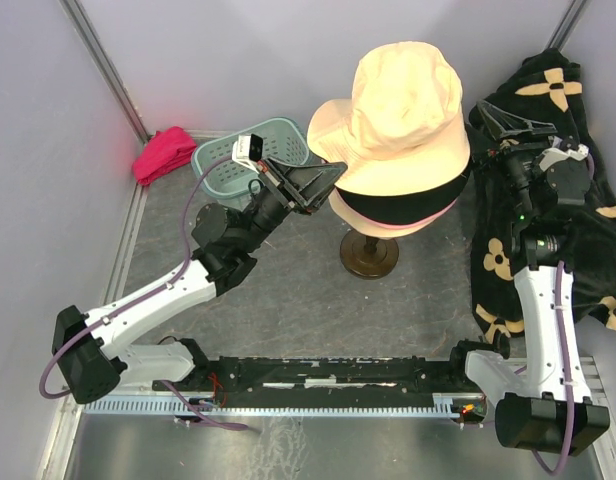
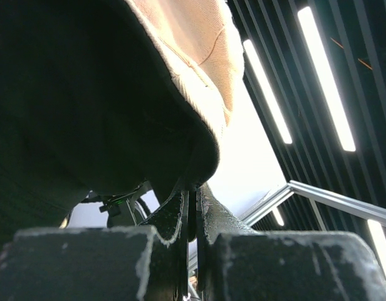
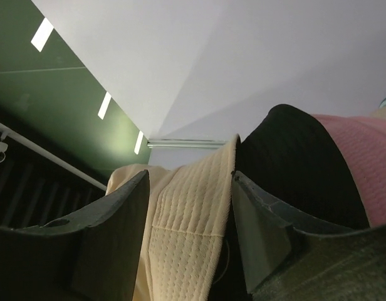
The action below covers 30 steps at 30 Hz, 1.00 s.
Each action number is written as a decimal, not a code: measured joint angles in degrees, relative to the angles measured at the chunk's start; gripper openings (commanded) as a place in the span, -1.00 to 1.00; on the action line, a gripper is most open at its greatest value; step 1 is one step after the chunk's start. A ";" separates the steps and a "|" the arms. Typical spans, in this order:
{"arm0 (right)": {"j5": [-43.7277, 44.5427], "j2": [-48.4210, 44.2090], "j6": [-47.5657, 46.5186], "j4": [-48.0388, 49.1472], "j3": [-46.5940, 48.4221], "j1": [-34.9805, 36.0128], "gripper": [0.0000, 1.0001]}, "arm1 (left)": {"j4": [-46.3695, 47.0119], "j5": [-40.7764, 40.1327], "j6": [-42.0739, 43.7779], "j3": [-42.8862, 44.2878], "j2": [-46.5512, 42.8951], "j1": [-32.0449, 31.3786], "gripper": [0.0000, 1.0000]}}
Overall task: Stack the hats
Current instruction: Stack the hat on the hat.
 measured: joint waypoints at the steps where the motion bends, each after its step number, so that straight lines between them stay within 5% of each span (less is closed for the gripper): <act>1: -0.33 0.00 0.00 -0.04 0.00 0.22 0.25 | 0.00 0.15 0.00 0.09 0.31 0.00 -0.94; 22: -0.94 -3.56 0.09 0.85 -4.46 2.95 0.23 | 0.20 0.26 0.00 0.46 1.42 0.00 -0.94; 30: -0.72 -3.54 1.92 3.30 -5.05 3.21 0.05 | 0.15 0.35 0.00 0.46 1.44 0.00 -0.94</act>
